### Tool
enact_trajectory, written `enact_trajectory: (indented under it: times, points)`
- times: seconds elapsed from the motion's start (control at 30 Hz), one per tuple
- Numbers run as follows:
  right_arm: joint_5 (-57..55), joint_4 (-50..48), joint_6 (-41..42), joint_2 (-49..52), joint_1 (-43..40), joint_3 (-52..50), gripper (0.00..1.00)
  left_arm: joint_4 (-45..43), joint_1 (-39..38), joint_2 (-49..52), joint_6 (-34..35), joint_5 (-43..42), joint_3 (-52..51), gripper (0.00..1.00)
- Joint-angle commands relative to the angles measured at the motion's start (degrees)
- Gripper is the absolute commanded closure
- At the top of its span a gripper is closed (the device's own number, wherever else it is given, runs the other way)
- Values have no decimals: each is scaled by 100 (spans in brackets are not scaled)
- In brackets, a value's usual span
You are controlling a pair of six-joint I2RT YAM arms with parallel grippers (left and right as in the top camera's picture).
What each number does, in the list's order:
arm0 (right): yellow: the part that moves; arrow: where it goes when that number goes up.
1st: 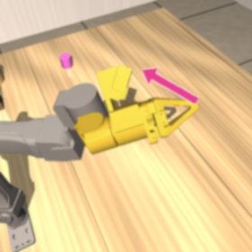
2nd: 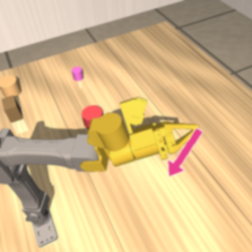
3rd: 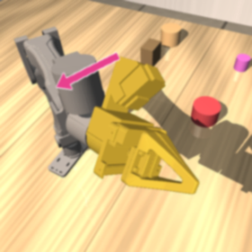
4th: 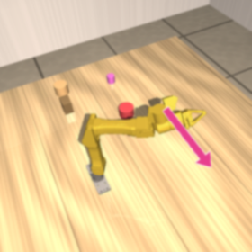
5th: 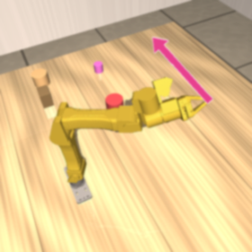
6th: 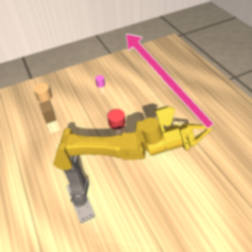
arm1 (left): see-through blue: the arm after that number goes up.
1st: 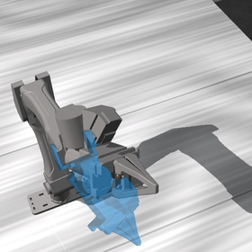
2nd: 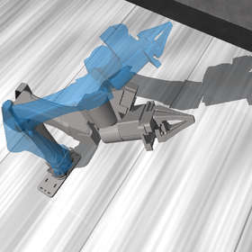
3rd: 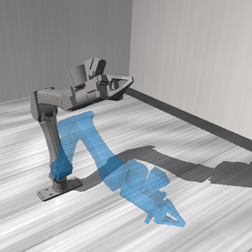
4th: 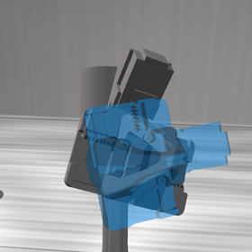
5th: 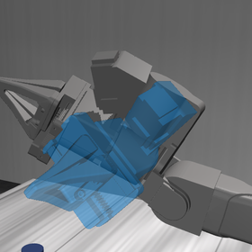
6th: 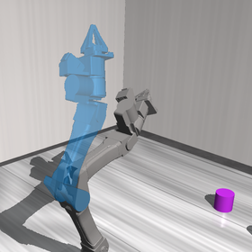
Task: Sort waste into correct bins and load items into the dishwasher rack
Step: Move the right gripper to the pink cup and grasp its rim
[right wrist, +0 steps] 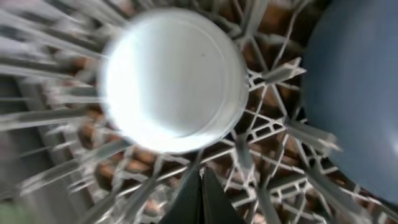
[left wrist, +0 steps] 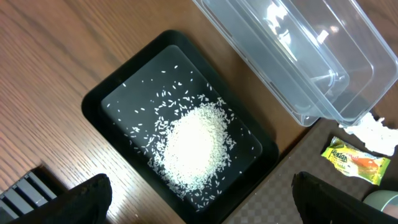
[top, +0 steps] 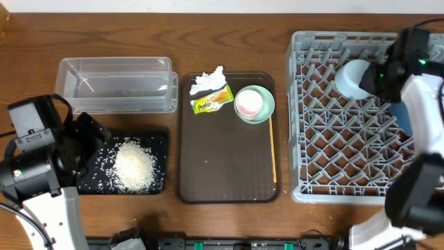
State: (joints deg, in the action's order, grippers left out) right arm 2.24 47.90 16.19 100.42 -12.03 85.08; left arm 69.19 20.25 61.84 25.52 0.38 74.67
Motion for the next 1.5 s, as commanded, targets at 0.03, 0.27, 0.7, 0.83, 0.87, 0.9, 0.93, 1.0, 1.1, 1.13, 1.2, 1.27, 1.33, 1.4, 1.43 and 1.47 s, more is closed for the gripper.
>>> enact_trajectory:
  times: [0.03, 0.27, 0.7, 0.83, 0.87, 0.9, 0.93, 1.0, 1.1, 1.13, 1.2, 1.27, 1.33, 1.4, 1.43, 1.47]
  points:
    - [944, 35, 68, -1200, 168, 42, 91, 20, 31, 0, 7, 31, 57, 5]
    - [3171, -553, 157, -2280, 492, 42, 21, 20, 31, 0, 7, 31, 57, 5]
    - [376, -660, -254, -916, 3729, 39, 24, 20, 31, 0, 4, 31, 57, 5]
    - [-400, -787, 199, -238, 4369, 39, 35, 20, 31, 0, 7, 31, 57, 5]
    - [-546, -824, 269, -57, 4496, 39, 37, 20, 31, 0, 4, 31, 57, 5]
    - [-684, -852, 345, 103, 4610, 39, 37, 20, 31, 0, 7, 31, 57, 5]
    - [-793, -874, 396, 238, 4688, 39, 37, 20, 31, 0, 7, 31, 57, 5]
    - [-997, -925, 411, 476, 4819, 39, 41, 20, 31, 0, 7, 31, 57, 5]
    - [-1123, -1036, 485, 752, 4885, 39, 48, 20, 31, 0, 7, 31, 57, 5]
    - [-1091, -1062, 516, 831, 4887, 39, 49, 20, 31, 0, 4, 31, 57, 5]
    - [-1014, -1062, 667, 962, 4887, 39, 53, 20, 31, 0, 4, 31, 57, 5]
    - [-901, -1067, 730, 1056, 4887, 39, 59, 20, 31, 0, 7, 31, 57, 5]
    - [-881, -1082, 828, 1126, 4887, 39, 63, 20, 31, 0, 4, 31, 57, 5]
    - [-883, -1110, 866, 1193, 4887, 39, 67, 20, 31, 0, 7, 31, 57, 5]
    - [-883, -1110, 866, 1207, 4889, 39, 67, 20, 31, 0, 7, 31, 57, 5]
    - [-885, -1108, 866, 1248, 4889, 39, 67, 20, 31, 0, 7, 31, 57, 5]
